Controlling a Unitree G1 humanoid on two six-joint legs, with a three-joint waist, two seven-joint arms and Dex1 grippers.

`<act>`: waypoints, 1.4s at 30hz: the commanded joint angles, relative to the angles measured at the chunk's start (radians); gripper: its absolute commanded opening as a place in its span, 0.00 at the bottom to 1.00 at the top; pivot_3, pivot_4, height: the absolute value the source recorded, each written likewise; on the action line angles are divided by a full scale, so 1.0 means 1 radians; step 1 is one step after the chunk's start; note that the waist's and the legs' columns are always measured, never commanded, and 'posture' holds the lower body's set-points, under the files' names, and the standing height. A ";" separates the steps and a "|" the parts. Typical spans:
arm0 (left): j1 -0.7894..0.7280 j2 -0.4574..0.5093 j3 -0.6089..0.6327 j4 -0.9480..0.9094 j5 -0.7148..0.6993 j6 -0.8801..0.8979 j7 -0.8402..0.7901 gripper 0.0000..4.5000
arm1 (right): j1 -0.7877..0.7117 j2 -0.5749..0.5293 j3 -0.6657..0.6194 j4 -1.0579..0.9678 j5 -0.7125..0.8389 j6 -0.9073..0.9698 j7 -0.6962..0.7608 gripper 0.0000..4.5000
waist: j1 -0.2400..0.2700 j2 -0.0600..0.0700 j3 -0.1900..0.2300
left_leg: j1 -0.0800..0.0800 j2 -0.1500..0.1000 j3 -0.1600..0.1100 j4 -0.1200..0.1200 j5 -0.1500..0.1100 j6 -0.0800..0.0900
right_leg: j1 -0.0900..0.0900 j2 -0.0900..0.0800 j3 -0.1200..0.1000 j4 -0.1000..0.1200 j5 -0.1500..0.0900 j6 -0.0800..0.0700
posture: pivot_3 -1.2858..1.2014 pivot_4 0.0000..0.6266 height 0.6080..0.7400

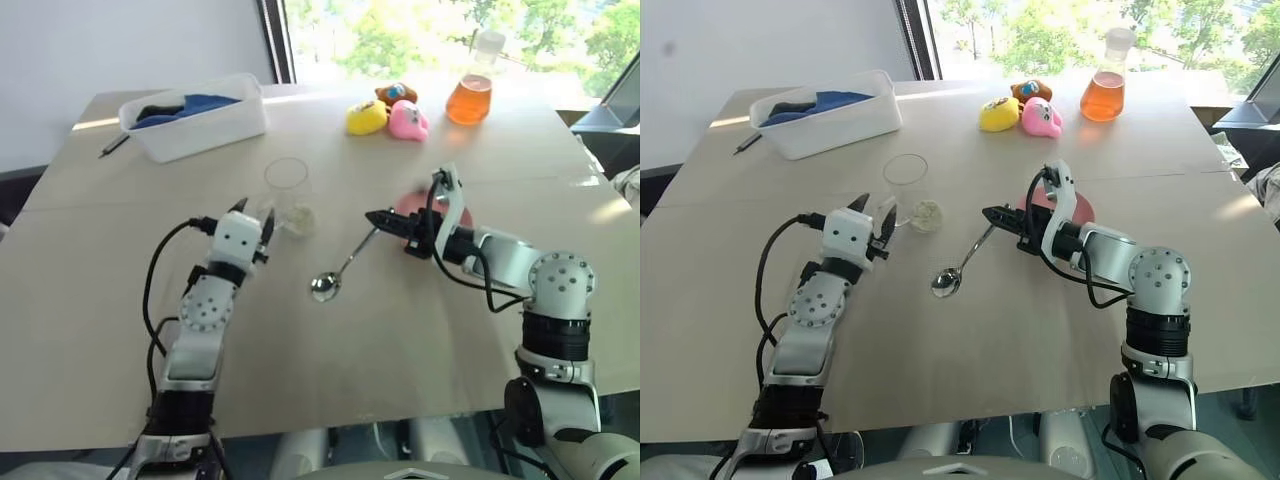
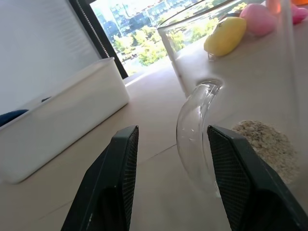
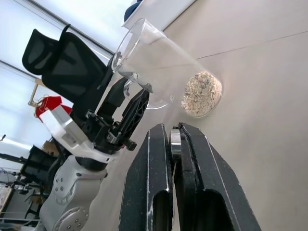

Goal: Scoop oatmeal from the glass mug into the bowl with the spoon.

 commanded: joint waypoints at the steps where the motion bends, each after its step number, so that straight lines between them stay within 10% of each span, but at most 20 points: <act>1: -0.049 0.006 0.023 0.045 0.014 0.019 0.034 0.52 | -0.001 0.004 -0.001 -0.037 0.020 -0.021 0.009 0.00 | 0.000 0.000 0.000 | 0.000 0.000 0.000 0.000 0.000 0.000 | 0.000 0.000 0.000 0.000 0.000 0.000 | 0.52 0.24 1.00; 13: -0.164 0.011 0.031 0.199 0.003 0.014 0.078 0.52 | 0.022 0.000 0.003 -0.060 0.020 -0.036 0.000 0.00 | -0.002 0.000 0.000 | 0.000 0.000 0.000 0.000 0.000 0.000 | 0.000 0.000 0.000 0.000 0.000 0.000 | 0.52 0.24 1.00; 18: -0.189 0.005 0.022 0.236 0.004 0.004 0.089 0.18 | 0.025 0.000 0.007 -0.063 0.018 -0.044 0.000 0.00 | -0.002 0.000 0.000 | 0.000 0.000 0.000 0.000 0.000 -0.001 | 0.000 0.000 0.000 0.000 0.000 0.000 | 0.52 0.24 1.00; 34: -0.187 -0.019 0.022 0.253 -0.051 -0.009 0.067 0.18 | -0.018 -0.033 0.002 -0.052 0.005 -0.068 0.010 0.00 | -0.010 -0.001 -0.001 | 0.000 -0.001 0.000 0.000 0.000 -0.001 | 0.000 0.000 0.000 0.000 0.000 0.000 | 0.52 0.24 1.00; 42: -0.220 -0.015 -0.011 0.169 -0.098 0.018 -0.042 0.18 | -0.330 -0.112 -0.057 0.094 -0.024 -0.135 0.051 0.00 | -0.018 -0.001 -0.001 | 0.000 -0.001 0.000 0.001 0.000 -0.001 | 0.000 0.000 0.000 0.001 0.000 0.000 | 0.52 0.24 1.00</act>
